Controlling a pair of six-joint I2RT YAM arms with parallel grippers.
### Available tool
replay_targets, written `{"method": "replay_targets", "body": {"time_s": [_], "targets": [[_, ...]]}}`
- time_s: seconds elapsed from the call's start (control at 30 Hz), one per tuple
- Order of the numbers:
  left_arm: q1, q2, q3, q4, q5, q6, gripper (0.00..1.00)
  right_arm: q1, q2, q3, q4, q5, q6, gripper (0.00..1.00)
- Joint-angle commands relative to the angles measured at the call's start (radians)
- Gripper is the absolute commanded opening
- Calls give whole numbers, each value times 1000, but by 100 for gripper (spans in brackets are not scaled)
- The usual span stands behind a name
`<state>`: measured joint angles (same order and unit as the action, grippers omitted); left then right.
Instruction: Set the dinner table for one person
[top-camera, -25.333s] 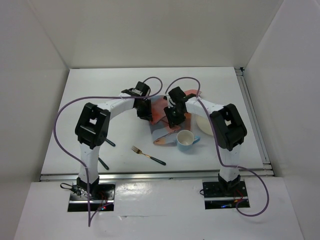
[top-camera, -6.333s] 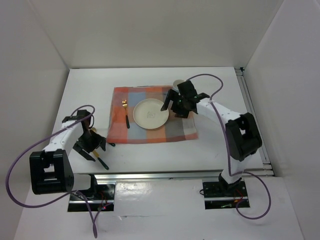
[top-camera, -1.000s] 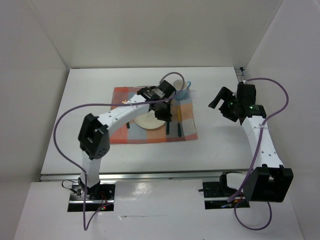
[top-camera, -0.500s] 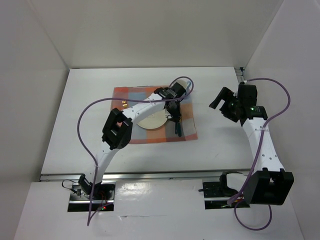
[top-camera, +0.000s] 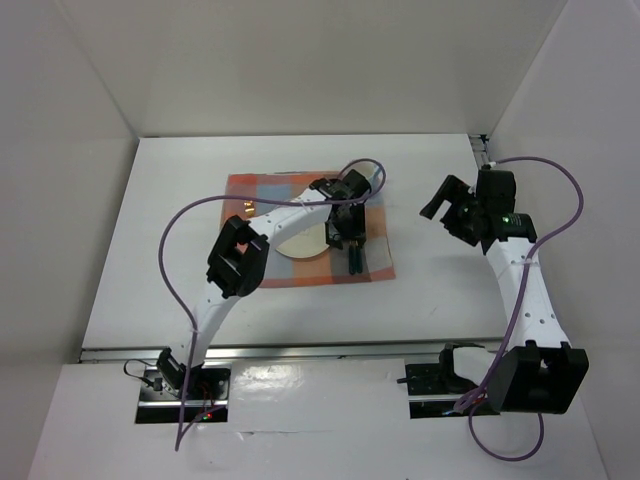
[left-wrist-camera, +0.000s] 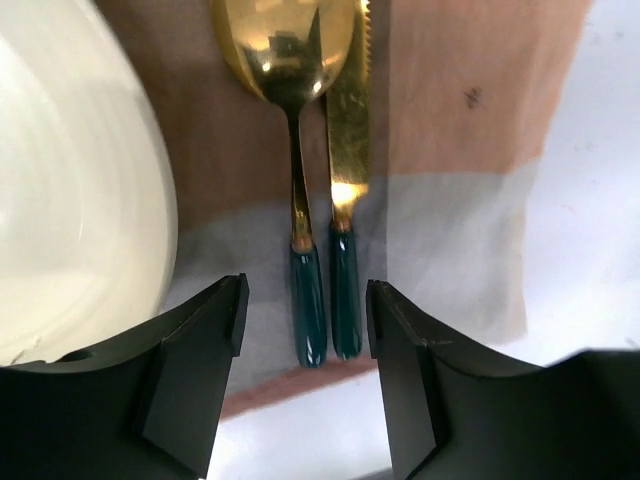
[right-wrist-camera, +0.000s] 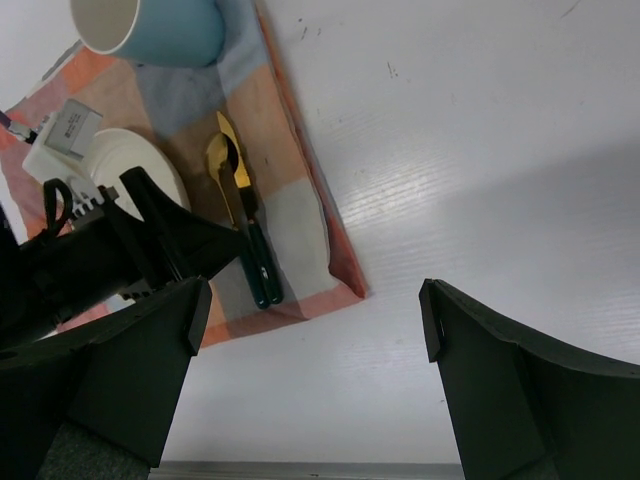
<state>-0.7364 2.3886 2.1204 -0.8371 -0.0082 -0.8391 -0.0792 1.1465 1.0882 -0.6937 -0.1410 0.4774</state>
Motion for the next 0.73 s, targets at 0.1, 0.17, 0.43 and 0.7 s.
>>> {"method": "replay_targets", "body": {"time_s": [0.1, 0.17, 0.43, 0.7], "targets": [[-14, -204, -19, -3, 39, 55, 67, -7, -28, 47, -12, 14, -13, 99], [-24, -279, -28, -14, 65, 75, 67, -7, -28, 47, -12, 37, -13, 99], [-37, -630, -206, -114, -198, 179, 78, -7, -1, 47, -17, 73, -3, 99], [181, -972, -483, -108, -357, 288, 84, -7, -30, 3, 34, 73, -56, 99]]}}
